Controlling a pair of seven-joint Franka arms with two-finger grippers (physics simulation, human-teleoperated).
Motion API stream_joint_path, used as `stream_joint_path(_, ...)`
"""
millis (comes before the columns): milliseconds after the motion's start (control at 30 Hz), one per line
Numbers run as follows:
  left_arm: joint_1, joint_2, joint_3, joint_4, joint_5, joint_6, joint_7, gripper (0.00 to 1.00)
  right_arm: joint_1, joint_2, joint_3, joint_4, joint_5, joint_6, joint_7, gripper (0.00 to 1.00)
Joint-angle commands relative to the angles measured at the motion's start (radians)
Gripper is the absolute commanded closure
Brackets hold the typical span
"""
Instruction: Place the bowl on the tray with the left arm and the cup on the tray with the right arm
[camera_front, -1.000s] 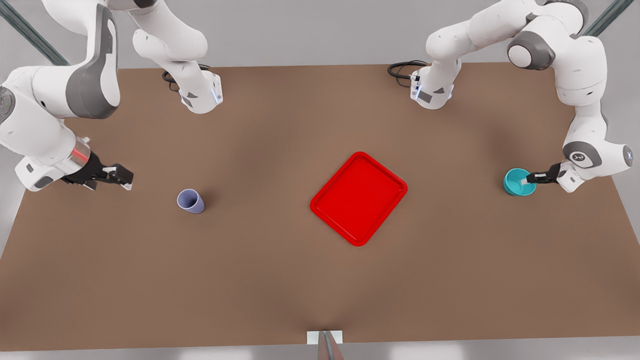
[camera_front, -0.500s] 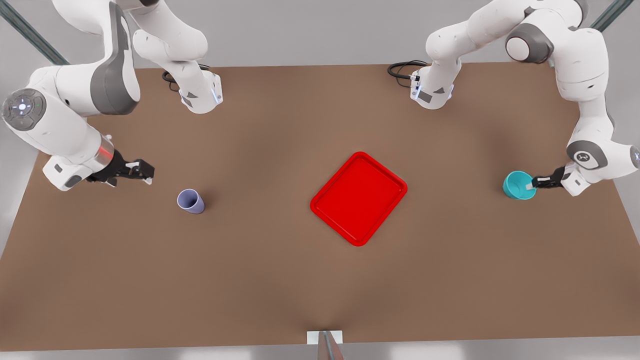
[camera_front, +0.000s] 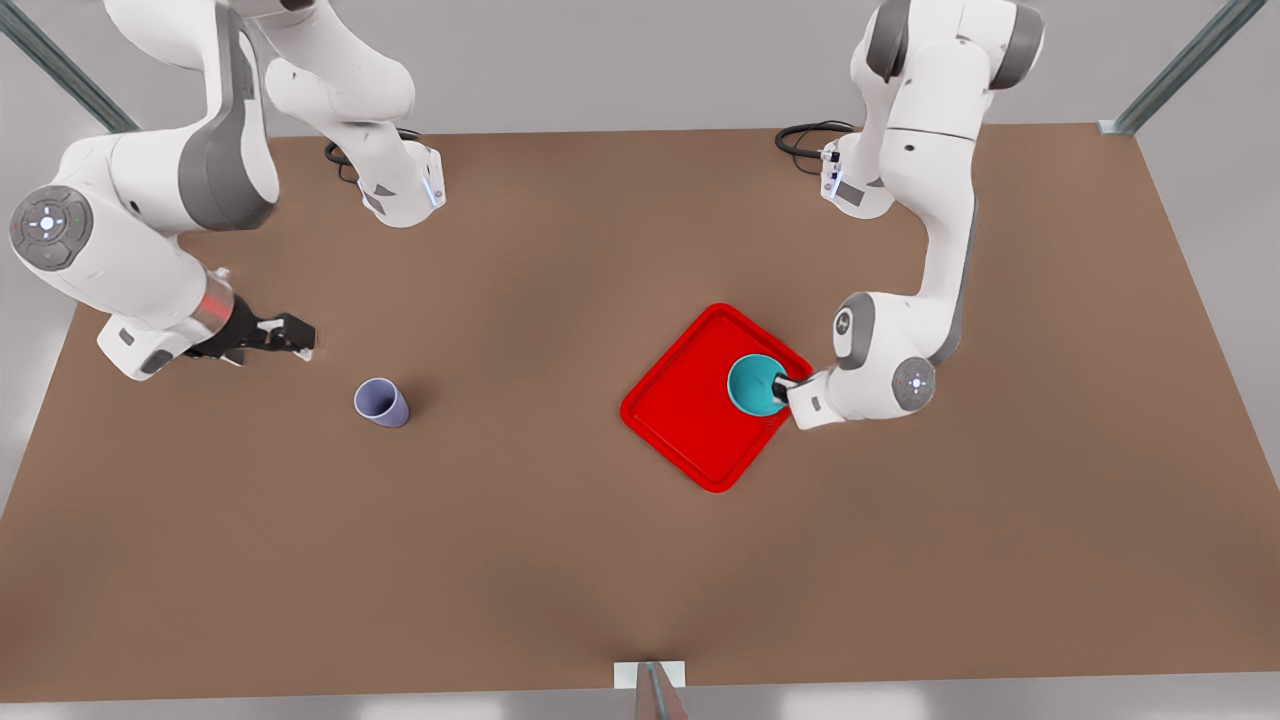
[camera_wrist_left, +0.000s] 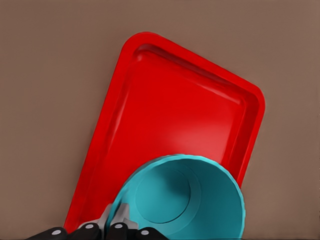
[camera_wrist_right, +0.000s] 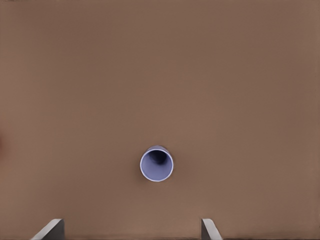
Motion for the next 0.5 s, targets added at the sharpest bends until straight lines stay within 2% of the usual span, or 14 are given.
stream_joint_path(0, 0.0, 0.0, 0.0, -0.005, -0.082, -0.008, 0.001, 0.79, 0.017, 0.0, -0.009, 0.001, -0.003, -0.017, 0.0, 0.0)
stream_joint_path(100, -0.007, 0.034, 0.0, -0.014, -0.059, 0.011, 0.001, 0.79, 0.017, -0.004, -0.098, 0.006, -0.006, -0.064, 0.005, 0.0)
stream_joint_path(200, -0.007, 0.058, 0.0, -0.021, -0.021, 0.014, 0.011, 0.79, 0.018, -0.003, -0.105, 0.005, -0.001, -0.053, 0.005, 0.0)
stream_joint_path(267, -0.007, 0.06, -0.001, -0.02, -0.025, 0.014, 0.002, 0.5, 0.017, -0.004, -0.114, 0.005, 0.0, -0.053, 0.005, 0.0)
stream_joint_path(300, -0.007, 0.06, -0.001, -0.02, -0.027, 0.014, 0.001, 0.4, 0.017, -0.003, -0.114, 0.001, 0.0, -0.047, 0.005, 0.0)
stream_joint_path(367, -0.007, 0.061, -0.001, -0.02, -0.03, 0.015, 0.001, 0.25, 0.02, -0.001, -0.112, 0.001, 0.0, -0.045, 0.005, 0.0)
stream_joint_path(400, -0.007, 0.06, -0.001, -0.02, -0.03, 0.015, 0.0, 0.25, 0.02, 0.0, -0.112, 0.003, 0.0, -0.044, 0.005, 0.0)
stream_joint_path(433, -0.007, 0.061, -0.001, -0.018, -0.03, 0.017, 0.0, 0.01, 0.02, 0.002, -0.112, 0.003, 0.003, -0.025, 0.005, 0.0)
stream_joint_path(467, -0.007, 0.061, -0.001, -0.018, -0.03, 0.026, 0.0, 0.01, 0.02, 0.001, -0.112, 0.0, -0.001, -0.027, 0.005, 0.0)
